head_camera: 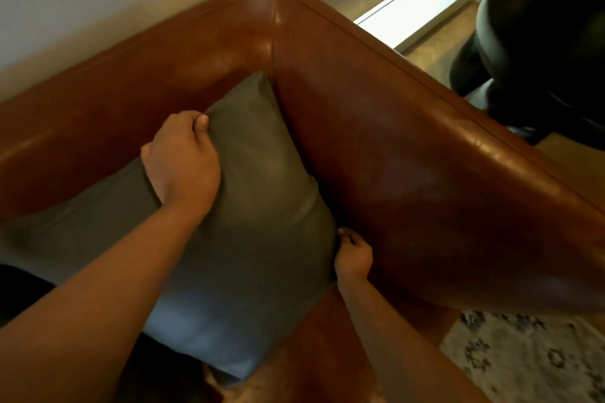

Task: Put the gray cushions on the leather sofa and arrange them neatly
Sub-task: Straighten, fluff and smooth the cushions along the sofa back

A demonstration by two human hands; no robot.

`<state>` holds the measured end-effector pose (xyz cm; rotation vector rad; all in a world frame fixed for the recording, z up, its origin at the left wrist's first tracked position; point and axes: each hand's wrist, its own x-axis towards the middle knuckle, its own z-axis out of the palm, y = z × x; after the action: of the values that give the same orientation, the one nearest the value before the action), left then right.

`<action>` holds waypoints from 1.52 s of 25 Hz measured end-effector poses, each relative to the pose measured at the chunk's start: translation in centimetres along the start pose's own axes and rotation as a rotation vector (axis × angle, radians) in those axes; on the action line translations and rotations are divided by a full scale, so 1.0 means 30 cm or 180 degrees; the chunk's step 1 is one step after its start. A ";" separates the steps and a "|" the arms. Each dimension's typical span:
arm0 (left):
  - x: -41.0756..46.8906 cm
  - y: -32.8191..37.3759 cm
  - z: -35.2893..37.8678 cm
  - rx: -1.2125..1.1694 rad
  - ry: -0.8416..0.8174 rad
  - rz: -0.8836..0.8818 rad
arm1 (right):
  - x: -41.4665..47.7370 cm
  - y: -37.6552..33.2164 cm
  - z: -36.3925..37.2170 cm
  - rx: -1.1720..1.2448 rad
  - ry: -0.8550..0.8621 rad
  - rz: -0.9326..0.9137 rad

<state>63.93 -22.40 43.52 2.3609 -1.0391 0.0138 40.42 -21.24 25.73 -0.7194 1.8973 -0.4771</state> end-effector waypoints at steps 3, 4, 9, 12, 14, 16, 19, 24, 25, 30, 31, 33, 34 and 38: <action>0.002 0.017 0.000 0.0069 -0.0117 0.0183 | -0.012 0.088 0.010 0.0549 0.0275 0.0798; 0.003 0.039 0.001 0.0091 -0.0161 0.0328 | -0.016 0.111 0.008 0.0812 0.0247 0.1059; 0.022 0.171 0.062 0.0395 -0.0584 0.0543 | -0.022 0.071 -0.026 0.1815 0.0233 0.1692; 0.032 0.135 0.061 0.0076 -0.0203 0.0349 | -0.014 0.054 -0.039 0.1916 0.0303 0.1815; 0.019 0.112 0.059 -0.0073 0.0021 0.0385 | 0.005 0.058 -0.037 0.1866 0.0340 0.1799; 0.020 0.102 0.069 -0.0061 0.0088 0.0367 | -0.002 0.061 -0.031 0.1204 0.0419 0.1580; 0.046 0.119 0.059 0.0113 -0.0111 0.0400 | -0.127 0.109 -0.024 -0.0339 0.0348 -0.0431; -0.242 0.075 -0.094 0.0001 0.0365 0.1093 | -0.392 0.007 -0.053 -0.1174 -0.0820 -0.4164; -0.361 0.027 -0.112 0.0052 0.0327 0.1173 | -0.384 -0.047 -0.041 -0.1397 -0.0861 -0.4554; -0.538 -0.222 -0.048 0.1006 -0.0112 0.1091 | -0.305 -0.222 0.079 -0.2044 -0.0730 -0.5711; -0.494 -0.234 -0.036 0.1122 -0.0144 0.1036 | -0.295 -0.244 0.110 -0.2139 -0.0625 -0.5740; -0.417 -0.259 -0.012 0.1207 -0.0172 0.0966 | -0.272 -0.274 0.171 -0.2332 -0.0444 -0.5683; -0.398 -0.272 0.005 0.1220 -0.0167 0.0972 | -0.261 -0.280 0.194 -0.2397 -0.0395 -0.5633; -0.376 -0.313 0.084 0.1269 0.0000 0.1079 | -0.210 -0.272 0.242 -0.2538 -0.0237 -0.5550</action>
<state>61.92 -10.86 34.33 2.4897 -1.5432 0.3789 51.21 -23.19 31.97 -2.8166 0.8463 -0.6387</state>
